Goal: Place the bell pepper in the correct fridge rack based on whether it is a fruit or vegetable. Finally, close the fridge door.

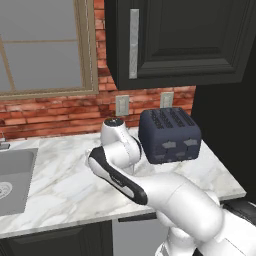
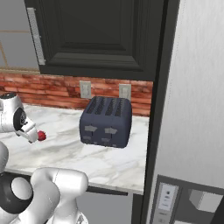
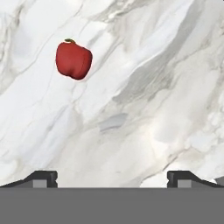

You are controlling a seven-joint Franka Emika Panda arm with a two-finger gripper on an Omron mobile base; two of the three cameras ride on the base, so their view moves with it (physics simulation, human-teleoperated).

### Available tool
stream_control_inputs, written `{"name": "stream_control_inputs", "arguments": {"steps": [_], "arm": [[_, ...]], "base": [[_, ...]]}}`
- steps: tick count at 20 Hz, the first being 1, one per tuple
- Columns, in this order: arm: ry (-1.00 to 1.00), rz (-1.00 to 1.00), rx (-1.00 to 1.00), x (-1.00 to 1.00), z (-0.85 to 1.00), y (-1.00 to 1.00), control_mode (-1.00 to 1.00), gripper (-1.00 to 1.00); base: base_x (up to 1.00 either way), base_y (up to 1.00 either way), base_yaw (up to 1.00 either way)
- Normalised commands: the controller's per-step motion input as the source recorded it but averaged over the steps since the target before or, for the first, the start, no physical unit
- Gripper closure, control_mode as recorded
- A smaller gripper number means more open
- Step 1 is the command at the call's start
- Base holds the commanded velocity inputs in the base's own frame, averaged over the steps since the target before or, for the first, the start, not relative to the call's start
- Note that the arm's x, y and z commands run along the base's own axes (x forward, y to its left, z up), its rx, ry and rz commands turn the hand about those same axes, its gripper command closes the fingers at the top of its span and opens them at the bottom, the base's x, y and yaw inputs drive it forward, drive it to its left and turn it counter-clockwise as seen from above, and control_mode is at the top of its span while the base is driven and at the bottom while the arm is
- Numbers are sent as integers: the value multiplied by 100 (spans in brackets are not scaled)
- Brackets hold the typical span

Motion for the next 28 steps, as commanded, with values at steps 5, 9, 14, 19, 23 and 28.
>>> {"name": "stream_control_inputs", "arguments": {"steps": [5, 9, 14, 19, 23, 28], "arm": [[0, -1, 0, 39, -4, 1, -100, -100], [0, 0, 0, 34, -19, 0, -100, -100], [0, 0, 0, 35, -25, 0, -100, -100], [0, 0, 0, 31, -29, 0, -100, -100], [0, 0, 0, 30, -33, 0, -100, -100], [0, 0, 0, 25, -29, 2, -100, -100]], "base": [[0, 0, 0], [0, 0, 0], [0, 0, 0], [0, 0, 0], [0, 0, 0], [0, 0, 0]]}}
